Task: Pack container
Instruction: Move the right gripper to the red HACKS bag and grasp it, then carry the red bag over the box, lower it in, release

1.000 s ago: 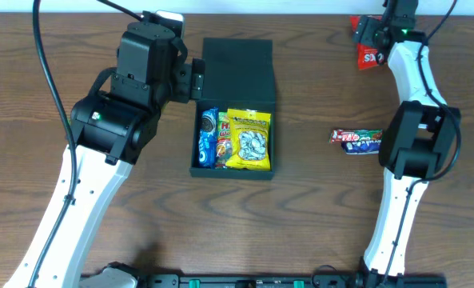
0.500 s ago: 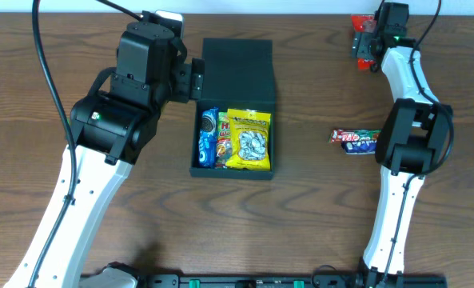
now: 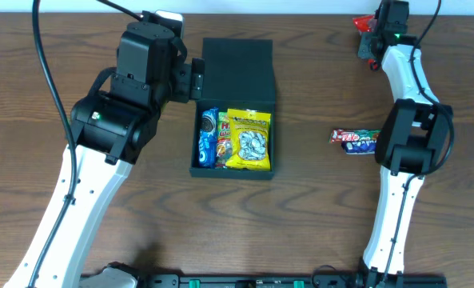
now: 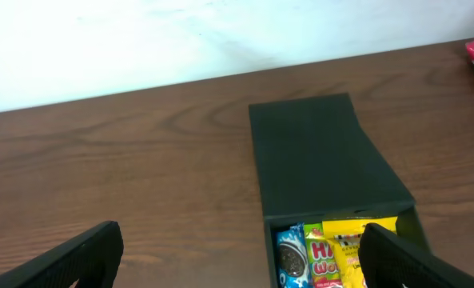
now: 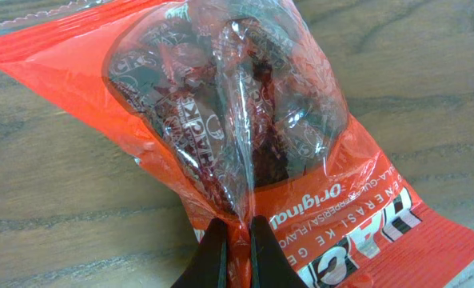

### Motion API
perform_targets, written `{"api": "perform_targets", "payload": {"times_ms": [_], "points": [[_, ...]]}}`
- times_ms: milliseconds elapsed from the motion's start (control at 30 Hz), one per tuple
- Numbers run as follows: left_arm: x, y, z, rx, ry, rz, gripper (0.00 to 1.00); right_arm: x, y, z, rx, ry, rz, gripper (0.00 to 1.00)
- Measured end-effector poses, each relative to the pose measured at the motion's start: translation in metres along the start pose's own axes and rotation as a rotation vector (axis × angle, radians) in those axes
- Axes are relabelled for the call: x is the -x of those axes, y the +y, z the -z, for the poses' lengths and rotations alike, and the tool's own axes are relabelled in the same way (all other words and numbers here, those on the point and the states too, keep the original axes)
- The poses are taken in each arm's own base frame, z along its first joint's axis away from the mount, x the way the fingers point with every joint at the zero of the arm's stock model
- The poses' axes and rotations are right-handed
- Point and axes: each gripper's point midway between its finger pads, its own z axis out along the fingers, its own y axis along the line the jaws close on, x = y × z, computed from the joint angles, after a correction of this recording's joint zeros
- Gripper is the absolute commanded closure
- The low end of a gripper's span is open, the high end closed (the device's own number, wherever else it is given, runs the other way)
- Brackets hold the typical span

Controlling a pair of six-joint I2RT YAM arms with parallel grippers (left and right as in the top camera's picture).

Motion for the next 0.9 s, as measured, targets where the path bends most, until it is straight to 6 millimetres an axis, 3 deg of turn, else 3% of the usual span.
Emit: {"api": "perform_targets", "payload": {"times_ms": [233, 367, 467, 667, 733, 833, 900], "points": [[0.000, 0.000, 0.000, 0.000, -0.001, 0.000, 0.05, -0.004, 0.004, 0.008, 0.001, 0.036, 0.004, 0.99], [0.000, 0.000, 0.000, 0.000, -0.001, 0.000, 0.05, -0.006, 0.017, 0.029, 0.023, 0.072, 0.017, 0.99], [0.000, 0.000, 0.000, 0.001, -0.001, 0.000, 0.05, 0.006, 0.035, 0.056, 0.061, 0.055, 0.004, 0.99], [0.001, 0.007, 0.000, 0.034, -0.003, -0.021, 0.05, 0.033, 0.053, 0.140, 0.113, 0.017, -0.029, 0.99], [0.001, 0.010, 0.000, 0.044, -0.002, -0.045, 0.05, 0.036, 0.057, 0.178, 0.123, 0.025, -0.064, 0.99], [0.001, 0.019, -0.001, 0.064, 0.000, -0.064, 0.05, 0.022, 0.074, 0.229, 0.140, 0.080, -0.133, 0.99], [0.003, 0.028, 0.002, 0.083, -0.007, -0.057, 0.05, 0.006, 0.099, 0.258, 0.160, 0.126, -0.169, 0.99]]}}
